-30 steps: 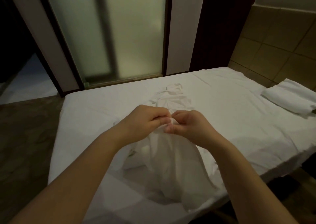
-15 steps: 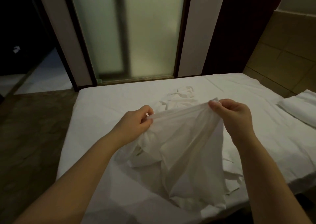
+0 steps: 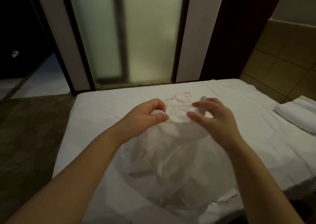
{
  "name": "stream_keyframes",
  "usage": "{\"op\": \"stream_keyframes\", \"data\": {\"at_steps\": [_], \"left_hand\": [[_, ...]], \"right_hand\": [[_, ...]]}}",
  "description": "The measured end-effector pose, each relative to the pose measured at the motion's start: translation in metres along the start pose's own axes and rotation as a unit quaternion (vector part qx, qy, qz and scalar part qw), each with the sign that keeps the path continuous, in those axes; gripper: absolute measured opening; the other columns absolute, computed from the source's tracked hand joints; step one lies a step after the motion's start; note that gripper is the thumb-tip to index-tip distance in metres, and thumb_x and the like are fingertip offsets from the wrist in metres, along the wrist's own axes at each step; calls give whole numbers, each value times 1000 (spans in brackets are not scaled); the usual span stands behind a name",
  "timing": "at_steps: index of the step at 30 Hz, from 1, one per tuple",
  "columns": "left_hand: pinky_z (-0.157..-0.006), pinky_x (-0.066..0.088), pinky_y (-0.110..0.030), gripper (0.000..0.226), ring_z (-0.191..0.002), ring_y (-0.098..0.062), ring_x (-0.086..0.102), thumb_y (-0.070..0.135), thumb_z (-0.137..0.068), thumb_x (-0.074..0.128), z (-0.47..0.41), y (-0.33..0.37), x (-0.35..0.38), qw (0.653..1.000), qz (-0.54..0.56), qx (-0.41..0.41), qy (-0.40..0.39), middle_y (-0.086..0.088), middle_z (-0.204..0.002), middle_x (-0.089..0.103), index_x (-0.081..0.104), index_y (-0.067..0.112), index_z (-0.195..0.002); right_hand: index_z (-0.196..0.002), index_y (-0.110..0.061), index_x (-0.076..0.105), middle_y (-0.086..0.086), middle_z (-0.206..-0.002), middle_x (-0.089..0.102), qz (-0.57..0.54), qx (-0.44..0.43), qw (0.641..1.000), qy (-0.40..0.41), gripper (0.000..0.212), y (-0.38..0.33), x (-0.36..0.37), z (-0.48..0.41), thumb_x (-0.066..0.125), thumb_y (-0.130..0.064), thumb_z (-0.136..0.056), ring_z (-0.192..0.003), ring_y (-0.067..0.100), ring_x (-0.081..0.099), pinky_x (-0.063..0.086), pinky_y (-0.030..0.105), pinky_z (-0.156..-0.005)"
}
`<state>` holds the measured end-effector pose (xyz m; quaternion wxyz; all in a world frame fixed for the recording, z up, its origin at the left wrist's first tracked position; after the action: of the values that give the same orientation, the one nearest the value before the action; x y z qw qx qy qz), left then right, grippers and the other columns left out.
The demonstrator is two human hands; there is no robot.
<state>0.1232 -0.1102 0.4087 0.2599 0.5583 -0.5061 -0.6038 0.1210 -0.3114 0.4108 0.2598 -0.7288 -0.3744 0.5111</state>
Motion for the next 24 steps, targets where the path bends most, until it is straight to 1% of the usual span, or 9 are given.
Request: {"op": "stream_keyframes", "data": {"at_steps": [2, 4, 6, 9, 13, 16, 18, 20, 24], "left_hand": [[-61, 45, -8, 14, -69, 7, 53, 22, -92, 54, -1, 11, 4, 999, -6, 35, -15, 24, -69, 57, 53, 29, -81], [-65, 46, -9, 14, -70, 7, 54, 19, -92, 53, -2, 18, 6, 998, -14, 61, -27, 23, -70, 58, 54, 28, -82], [-70, 48, -14, 13, -74, 1, 57, 19, -91, 56, -2, 20, 6, 997, -18, 70, -35, 18, -75, 61, 57, 28, -83], [-70, 50, -20, 9, -70, -6, 59, 23, -88, 61, 0, 13, 4, 997, -31, 62, -34, 8, -73, 65, 58, 30, -84], [-70, 52, -15, 14, -74, -3, 64, 26, -87, 63, 2, -3, 4, 996, -79, 33, 21, 17, -72, 67, 57, 36, -80], [-71, 54, -22, 16, -75, -9, 62, 27, -88, 62, 3, -15, 4, 993, -63, 18, 94, 14, -75, 64, 58, 34, -75], [-70, 53, -22, 18, -72, -7, 60, 25, -87, 63, 4, -18, 3, 987, -65, 35, 139, 13, -72, 63, 61, 32, -71], [-68, 51, -19, 20, -69, -2, 58, 23, -86, 65, 4, -16, 1, 980, -73, 64, 171, 15, -68, 62, 61, 32, -68], [-68, 51, -19, 19, -68, 1, 55, 26, -93, 52, 0, -10, 4, 989, -22, 48, 142, 15, -70, 58, 55, 32, -75]], "right_hand": [[-97, -27, 70, -12, -96, 56, -24, -30, 996, -80, 50, -17, 20, 4, 66, -60, -60, -88, 3, 55, 42, 15, -73], [-92, -20, 71, -2, -92, 60, -39, -43, 986, -154, 55, -25, 33, 5, 72, -65, -61, -85, 14, 58, 48, 30, -75], [-77, -15, 69, 7, -82, 63, -94, -13, 977, -191, 42, -25, 34, 1, 76, -54, -61, -75, 23, 57, 47, 38, -72], [-57, -24, 63, 4, -66, 56, -155, 42, 959, -233, 31, -22, 32, 1, 82, -48, -57, -65, 16, 50, 39, 35, -68], [-63, -12, 66, 11, -71, 60, -187, 60, 964, -181, 35, -21, 33, 1, 76, -45, -58, -69, 19, 55, 45, 37, -72], [-61, -13, 66, 4, -70, 61, -238, 63, 960, -132, 19, -21, 33, -2, 79, -25, -67, -72, 17, 57, 47, 35, -76], [-64, -8, 65, 3, -69, 60, -241, 62, 961, -117, 16, -20, 32, -2, 76, -15, -73, -72, 14, 57, 47, 33, -76], [-65, -4, 64, 4, -69, 60, -238, 60, 963, -109, 18, -20, 32, -2, 75, -15, -75, -72, 16, 56, 47, 34, -76], [-66, -3, 64, 10, -71, 59, -203, 55, 976, -54, 21, -18, 27, -4, 75, -17, -76, -70, 21, 54, 48, 37, -72]]}}
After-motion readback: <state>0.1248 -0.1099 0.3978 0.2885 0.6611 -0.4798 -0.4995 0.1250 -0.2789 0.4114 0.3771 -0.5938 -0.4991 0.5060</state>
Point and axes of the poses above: each hand's wrist, its own z-axis away from the middle knuckle, its own x-axis out of the palm, y = z × x, the point moved 3 cm from there along -z, towards the middle knuckle
